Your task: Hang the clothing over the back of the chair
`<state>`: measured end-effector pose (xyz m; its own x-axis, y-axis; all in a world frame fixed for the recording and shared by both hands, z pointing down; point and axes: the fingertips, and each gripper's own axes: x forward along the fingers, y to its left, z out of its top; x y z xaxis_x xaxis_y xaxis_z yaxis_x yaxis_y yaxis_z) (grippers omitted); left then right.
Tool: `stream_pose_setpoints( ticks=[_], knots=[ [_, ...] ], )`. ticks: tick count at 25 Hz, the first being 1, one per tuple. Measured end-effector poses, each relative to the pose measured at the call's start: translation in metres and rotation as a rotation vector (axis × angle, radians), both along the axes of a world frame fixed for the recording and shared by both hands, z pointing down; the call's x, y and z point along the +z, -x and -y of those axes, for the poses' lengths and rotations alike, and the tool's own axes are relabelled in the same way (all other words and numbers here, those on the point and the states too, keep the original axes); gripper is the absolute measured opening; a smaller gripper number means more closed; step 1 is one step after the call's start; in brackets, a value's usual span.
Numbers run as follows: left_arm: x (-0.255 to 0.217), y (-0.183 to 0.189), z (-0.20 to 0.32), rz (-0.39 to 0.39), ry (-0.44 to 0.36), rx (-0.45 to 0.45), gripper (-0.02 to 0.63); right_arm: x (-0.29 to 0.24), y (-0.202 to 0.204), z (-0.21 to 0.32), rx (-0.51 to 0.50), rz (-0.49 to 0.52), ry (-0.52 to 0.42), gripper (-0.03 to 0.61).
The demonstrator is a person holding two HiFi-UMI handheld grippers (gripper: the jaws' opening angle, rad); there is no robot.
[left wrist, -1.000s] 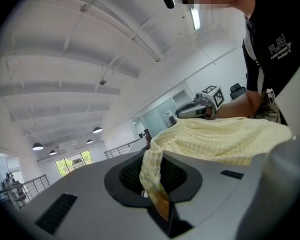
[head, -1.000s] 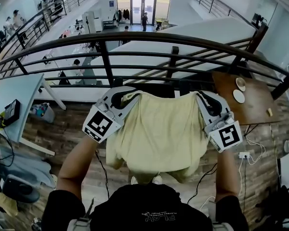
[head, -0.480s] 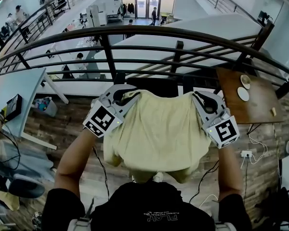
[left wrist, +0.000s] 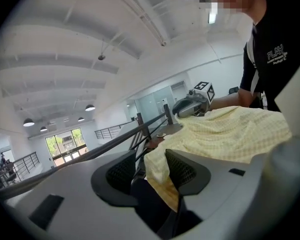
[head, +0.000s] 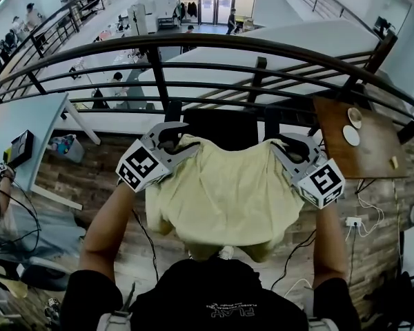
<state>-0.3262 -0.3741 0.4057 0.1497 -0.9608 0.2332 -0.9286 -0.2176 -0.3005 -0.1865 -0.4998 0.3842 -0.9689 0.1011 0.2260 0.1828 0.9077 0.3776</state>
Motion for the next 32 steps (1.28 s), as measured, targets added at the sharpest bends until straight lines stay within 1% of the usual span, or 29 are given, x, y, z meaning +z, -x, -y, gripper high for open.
stream_pose_setpoints(
  ticks=[1,3,7,10,15,18,21,23,26,29,30,32],
  knots=[
    [0.001,0.0,-0.002,-0.021,0.004,0.0,0.204,0.005,-0.001,0.004,-0.001,-0.027,0.018,0.111],
    [0.0,0.0,-0.004,-0.05,-0.001,-0.001,0.212,0.012,-0.006,0.013,0.014,-0.059,0.047,0.144],
    [-0.004,0.004,-0.004,-0.049,-0.018,-0.032,0.212,0.006,-0.011,0.022,0.033,-0.015,0.079,0.146],
    [-0.008,0.004,-0.005,-0.039,-0.033,-0.042,0.211,0.0,-0.008,0.015,0.03,0.015,0.066,0.137],
    [-0.018,-0.001,-0.002,-0.043,-0.055,-0.033,0.21,-0.01,-0.003,0.0,0.029,0.059,0.021,0.116],
    [-0.029,-0.007,0.001,-0.04,-0.074,-0.03,0.21,-0.021,-0.001,-0.007,0.025,0.102,0.016,0.106],
    [-0.045,-0.016,0.002,-0.018,-0.128,-0.038,0.207,-0.036,0.001,-0.013,0.021,0.149,0.013,0.103],
    [-0.059,-0.019,-0.005,0.012,-0.186,-0.062,0.142,-0.048,0.002,-0.019,0.03,0.206,0.025,0.094],
    [-0.076,-0.02,-0.014,0.024,-0.245,-0.086,0.119,-0.07,0.002,-0.027,0.052,0.296,0.03,0.08],
    [-0.094,-0.02,-0.022,0.055,-0.306,-0.097,0.085,-0.086,0.001,-0.035,0.054,0.336,-0.008,0.069],
    [-0.1,-0.02,-0.025,0.064,-0.338,-0.1,0.058,-0.089,0.002,-0.039,0.051,0.346,-0.028,0.064],
    [-0.111,-0.019,-0.031,0.065,-0.4,-0.121,0.036,-0.099,0.002,-0.049,0.043,0.375,-0.059,0.05]
  ],
)
